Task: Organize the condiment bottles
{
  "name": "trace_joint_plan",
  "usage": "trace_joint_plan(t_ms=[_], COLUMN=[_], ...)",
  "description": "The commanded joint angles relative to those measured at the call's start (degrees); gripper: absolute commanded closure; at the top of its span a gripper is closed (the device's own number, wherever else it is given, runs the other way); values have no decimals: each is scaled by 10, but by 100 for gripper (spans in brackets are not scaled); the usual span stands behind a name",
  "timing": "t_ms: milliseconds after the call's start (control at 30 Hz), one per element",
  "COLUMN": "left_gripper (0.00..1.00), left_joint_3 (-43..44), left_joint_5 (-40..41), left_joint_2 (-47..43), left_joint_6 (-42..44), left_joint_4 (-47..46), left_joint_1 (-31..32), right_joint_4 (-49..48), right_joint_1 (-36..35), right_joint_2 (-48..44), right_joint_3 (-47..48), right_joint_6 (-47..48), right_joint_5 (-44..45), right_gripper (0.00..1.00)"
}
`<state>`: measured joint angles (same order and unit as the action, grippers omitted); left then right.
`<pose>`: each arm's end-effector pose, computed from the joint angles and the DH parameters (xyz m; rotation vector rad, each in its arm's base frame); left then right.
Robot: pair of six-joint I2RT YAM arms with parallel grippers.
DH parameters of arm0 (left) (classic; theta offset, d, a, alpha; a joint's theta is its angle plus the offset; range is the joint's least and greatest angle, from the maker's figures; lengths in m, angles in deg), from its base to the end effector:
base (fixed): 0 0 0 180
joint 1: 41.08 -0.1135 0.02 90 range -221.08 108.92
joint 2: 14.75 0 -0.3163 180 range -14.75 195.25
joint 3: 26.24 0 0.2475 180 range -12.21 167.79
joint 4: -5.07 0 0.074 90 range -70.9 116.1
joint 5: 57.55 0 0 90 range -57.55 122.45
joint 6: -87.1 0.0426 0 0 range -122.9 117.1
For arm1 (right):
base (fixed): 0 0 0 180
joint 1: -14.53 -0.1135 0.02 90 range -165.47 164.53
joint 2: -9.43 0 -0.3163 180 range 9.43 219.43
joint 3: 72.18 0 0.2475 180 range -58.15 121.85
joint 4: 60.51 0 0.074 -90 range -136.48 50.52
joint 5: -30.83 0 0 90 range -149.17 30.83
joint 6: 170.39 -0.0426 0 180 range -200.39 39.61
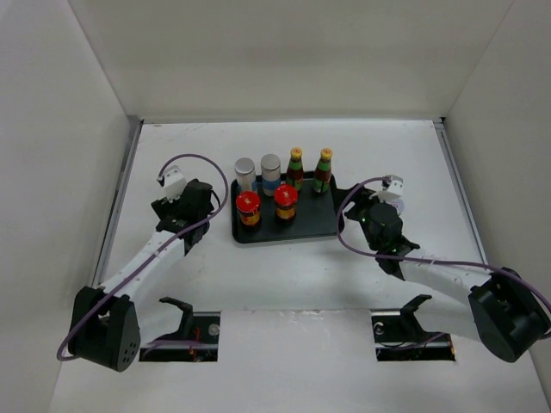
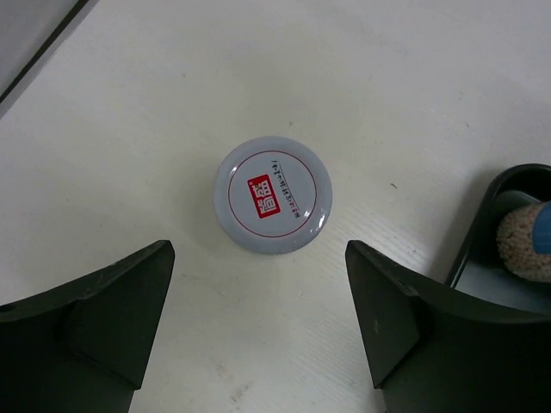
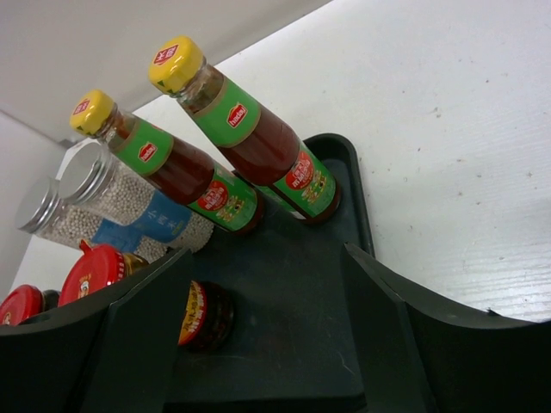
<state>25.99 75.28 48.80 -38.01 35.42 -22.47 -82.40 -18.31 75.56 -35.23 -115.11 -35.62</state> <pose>0.1992 -0.0365 0.2781 -0.6552 1.9893 0.3036 0.1943 0.1051 0.2677 0.3373 1.6825 0.5336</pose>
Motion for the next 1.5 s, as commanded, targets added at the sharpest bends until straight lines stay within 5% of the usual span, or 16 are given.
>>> trace_joint_plan(t_ms=[0, 433, 833, 1133, 1467], left_gripper=[21, 28, 58, 59, 58], left_joint_3=[-11, -29, -37, 83, 249], left_joint_5=[1, 11, 23, 79, 22], left_joint_2=[21, 83, 43, -115, 47], left_joint_6=[-10, -9, 4, 94, 142], left_joint_4=[-69, -167, -183, -173, -262], left_joint_1=[-9, -34, -18, 111, 339], right_joint_4=[-18, -20, -15, -20, -23], right_joint_1=[-9, -16, -18, -18, 19], right_joint_2=[4, 20, 22, 10, -34], right_joint_3=[27, 33, 35, 27, -2], right_joint_6=[0, 0, 4, 4, -9], right_joint_5=[-7, -13, -14, -9, 11], right_gripper=[24, 23, 24, 24, 24])
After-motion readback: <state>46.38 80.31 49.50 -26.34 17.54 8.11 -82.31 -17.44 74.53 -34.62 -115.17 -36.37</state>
